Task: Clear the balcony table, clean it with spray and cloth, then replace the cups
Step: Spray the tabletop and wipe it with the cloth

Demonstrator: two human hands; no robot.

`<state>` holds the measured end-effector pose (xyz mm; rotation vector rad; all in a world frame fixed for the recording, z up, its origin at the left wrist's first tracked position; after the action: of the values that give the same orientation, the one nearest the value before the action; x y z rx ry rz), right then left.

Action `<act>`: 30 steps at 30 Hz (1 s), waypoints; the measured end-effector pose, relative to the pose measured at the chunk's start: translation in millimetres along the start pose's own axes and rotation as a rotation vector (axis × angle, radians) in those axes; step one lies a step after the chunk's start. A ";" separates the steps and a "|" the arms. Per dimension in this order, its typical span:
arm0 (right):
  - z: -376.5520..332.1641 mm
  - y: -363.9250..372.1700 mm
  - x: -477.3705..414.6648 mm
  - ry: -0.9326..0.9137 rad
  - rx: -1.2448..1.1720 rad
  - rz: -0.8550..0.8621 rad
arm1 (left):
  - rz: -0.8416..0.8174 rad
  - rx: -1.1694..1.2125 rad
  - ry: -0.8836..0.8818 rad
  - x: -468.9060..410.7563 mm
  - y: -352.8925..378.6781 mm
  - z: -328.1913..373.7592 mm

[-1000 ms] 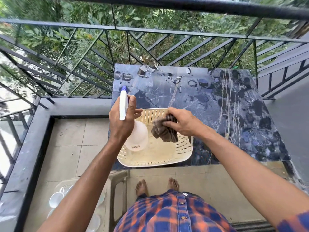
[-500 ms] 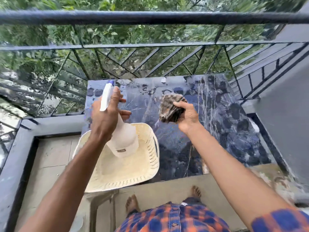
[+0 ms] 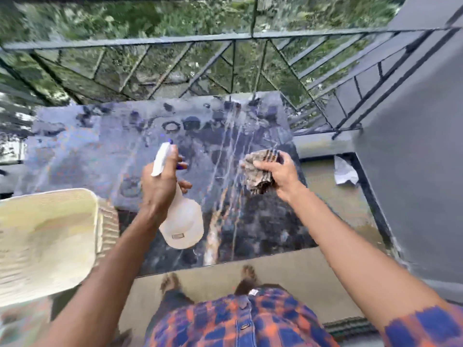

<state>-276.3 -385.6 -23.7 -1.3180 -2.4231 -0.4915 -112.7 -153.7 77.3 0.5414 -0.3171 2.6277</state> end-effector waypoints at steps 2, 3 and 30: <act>-0.3 -29.1 -4.1 -0.068 0.125 0.074 | -0.002 -0.025 -0.038 6.9 28.1 -11.2; -2.8 -40.9 -2.0 -0.080 0.178 0.107 | -0.006 -0.037 -0.049 9.4 41.9 -15.4; -21.8 2.4 -271.0 -0.530 1.354 0.120 | -0.084 0.173 -0.062 -225.9 170.8 48.5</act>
<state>-132.5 -592.6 -125.7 -0.9131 -2.1010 1.4415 11.6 -401.8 3.1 0.6786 -0.0841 2.5750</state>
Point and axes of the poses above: each hand's wrist, its own x-axis away from the middle knuckle, its own y-axis out of the palm, z = x × y, the point moved 4 cm from there along -x, towards the middle knuckle, and after that the axes turned 6 degrees about -y, right-handed, at the moved point
